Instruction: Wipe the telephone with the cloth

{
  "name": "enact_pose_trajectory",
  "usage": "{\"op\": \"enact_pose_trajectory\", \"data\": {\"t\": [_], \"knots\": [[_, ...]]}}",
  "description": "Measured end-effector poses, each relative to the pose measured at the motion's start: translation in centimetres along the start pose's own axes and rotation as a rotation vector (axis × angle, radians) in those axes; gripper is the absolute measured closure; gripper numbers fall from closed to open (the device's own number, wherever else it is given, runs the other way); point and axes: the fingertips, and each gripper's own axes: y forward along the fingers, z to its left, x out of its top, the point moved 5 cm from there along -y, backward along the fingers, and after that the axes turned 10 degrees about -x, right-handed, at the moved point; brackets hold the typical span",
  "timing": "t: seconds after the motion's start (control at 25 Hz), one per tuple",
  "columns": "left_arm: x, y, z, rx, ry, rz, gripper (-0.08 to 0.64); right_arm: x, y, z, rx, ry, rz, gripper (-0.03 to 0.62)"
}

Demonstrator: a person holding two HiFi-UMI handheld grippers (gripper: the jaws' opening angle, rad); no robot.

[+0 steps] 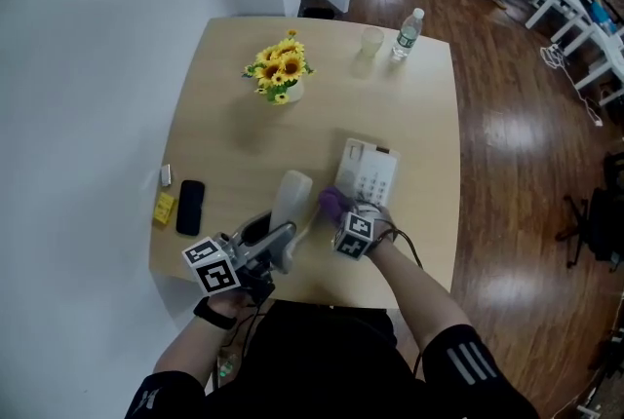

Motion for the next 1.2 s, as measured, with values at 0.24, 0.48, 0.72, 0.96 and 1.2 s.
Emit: {"op": "enact_pose_trajectory", "data": {"t": [0.24, 0.48, 0.72, 0.96, 1.2], "knots": [[-0.6, 0.4, -0.1, -0.001, -0.002, 0.015, 0.353, 0.2, -0.7, -0.5, 0.084, 0.142, 0.008, 0.46], [-2.1, 1.2, 3.6, 0.098, -0.014, 0.036, 0.353, -0.6, -4.0, 1.2, 0.232, 0.31, -0.068, 0.46], [-3.6, 6.3, 9.0, 0.278, 0.072, 0.161, 0.353, -1.9, -11.9, -0.1, 0.097, 0.54, -0.259, 0.46], [-6.8, 13.6, 13.8, 0.453, 0.145, 0.303, 0.353, -5.3, -18.7, -1.4, -0.03, 0.735, -0.352, 0.46], [-9.2, 17.1, 17.5, 0.594, 0.24, 0.406, 0.353, -7.6, -22.6, -1.2, -0.096, 0.836, -0.4, 0.46]]}}
